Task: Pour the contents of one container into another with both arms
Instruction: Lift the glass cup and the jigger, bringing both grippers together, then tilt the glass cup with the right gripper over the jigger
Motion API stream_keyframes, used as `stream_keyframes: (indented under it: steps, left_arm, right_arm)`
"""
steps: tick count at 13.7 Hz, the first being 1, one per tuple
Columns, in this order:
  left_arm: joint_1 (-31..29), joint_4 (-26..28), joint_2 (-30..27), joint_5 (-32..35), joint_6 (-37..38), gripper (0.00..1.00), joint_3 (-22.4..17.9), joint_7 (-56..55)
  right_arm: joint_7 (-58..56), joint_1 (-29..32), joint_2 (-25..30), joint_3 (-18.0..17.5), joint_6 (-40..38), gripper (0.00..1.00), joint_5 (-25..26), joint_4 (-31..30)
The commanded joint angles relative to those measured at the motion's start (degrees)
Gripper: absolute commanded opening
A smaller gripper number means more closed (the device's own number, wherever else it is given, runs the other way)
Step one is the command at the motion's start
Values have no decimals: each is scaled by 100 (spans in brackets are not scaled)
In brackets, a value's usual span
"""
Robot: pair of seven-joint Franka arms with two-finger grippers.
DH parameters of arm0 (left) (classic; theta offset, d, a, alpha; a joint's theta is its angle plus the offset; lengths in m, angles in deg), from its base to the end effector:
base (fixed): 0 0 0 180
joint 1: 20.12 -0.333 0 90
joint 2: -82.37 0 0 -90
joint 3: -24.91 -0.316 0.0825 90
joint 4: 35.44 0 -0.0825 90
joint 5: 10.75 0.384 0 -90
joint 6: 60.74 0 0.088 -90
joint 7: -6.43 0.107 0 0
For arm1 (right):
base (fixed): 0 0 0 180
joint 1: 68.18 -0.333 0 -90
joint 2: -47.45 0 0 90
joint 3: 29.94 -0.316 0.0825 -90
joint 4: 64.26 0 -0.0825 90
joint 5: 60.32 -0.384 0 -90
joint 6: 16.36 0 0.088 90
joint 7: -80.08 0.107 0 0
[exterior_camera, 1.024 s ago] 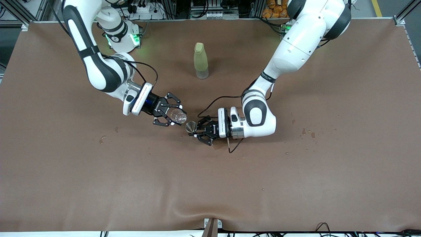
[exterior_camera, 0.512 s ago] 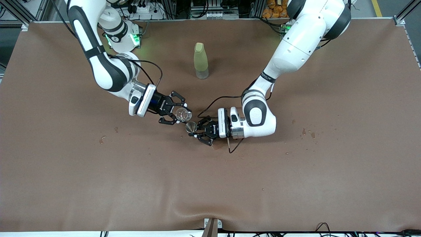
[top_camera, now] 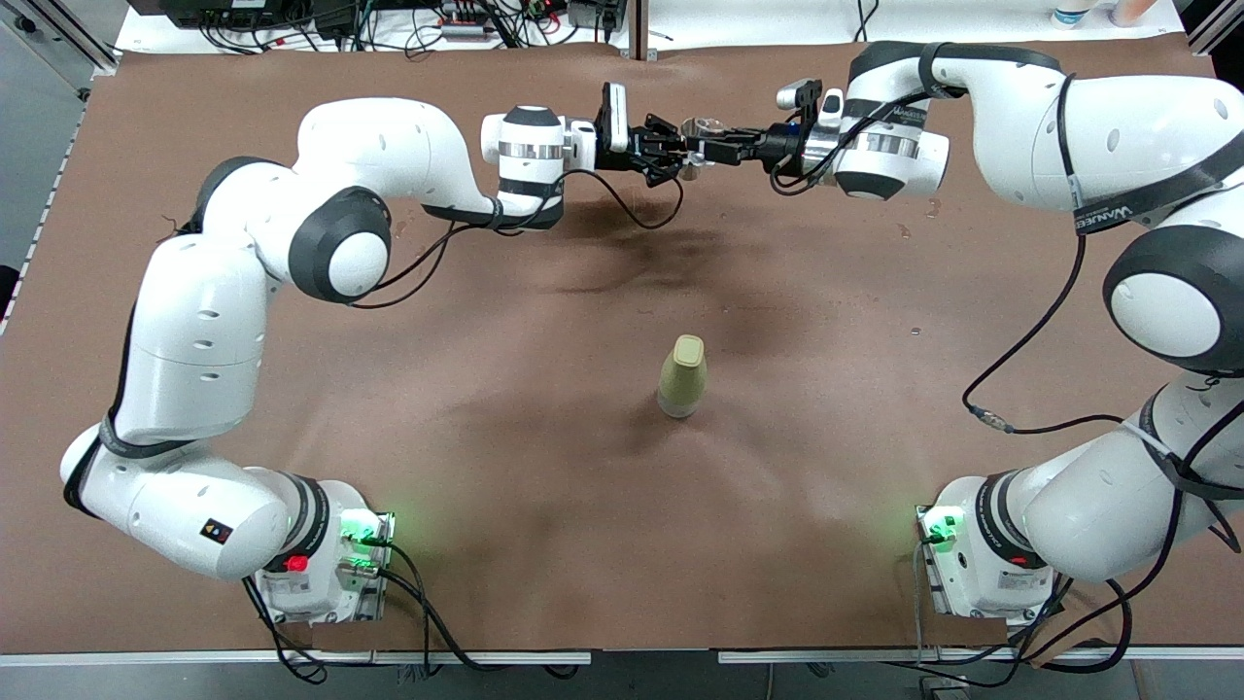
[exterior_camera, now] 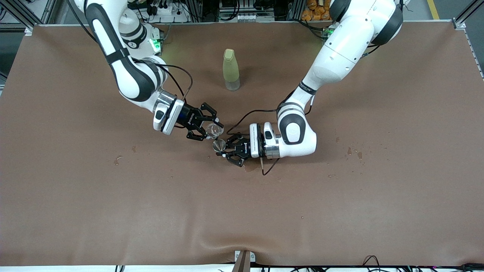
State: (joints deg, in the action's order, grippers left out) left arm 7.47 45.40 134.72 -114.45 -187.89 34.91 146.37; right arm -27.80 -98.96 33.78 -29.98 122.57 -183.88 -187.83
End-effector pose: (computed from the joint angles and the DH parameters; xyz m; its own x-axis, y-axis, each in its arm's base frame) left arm 0.5877 -0.4555 0.1826 -0.0479 -0.1636 0.9854 -0.9984 -0.0203 -0.0519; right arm 0.4893 0.2958 0.2944 0.6339 -0.0100 0.7733 0.6690 -0.4946 -0.5548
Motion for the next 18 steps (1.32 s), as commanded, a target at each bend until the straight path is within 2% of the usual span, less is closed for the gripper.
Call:
stream_keyframes:
  steps: [1, 9, 14, 18]
  left_arm:
    - [106, -122, 30, -229, -91, 0, -68, 16]
    - [115, -122, 30, -308, -91, 0, -59, -2]
    - [115, -122, 13, -308, -91, 0, -59, -2]
    - [115, -122, 21, -308, -91, 0, -68, -2]
  right_arm:
    - [547, -192, 154, 21, 231, 0, -142, -27]
    - [1743, -350, 294, 13, 679, 0, -142, 61]
    - [1841, -385, 277, 13, 758, 0, -133, 131]
    - [2340, -394, 251, 13, 758, 0, -133, 219]
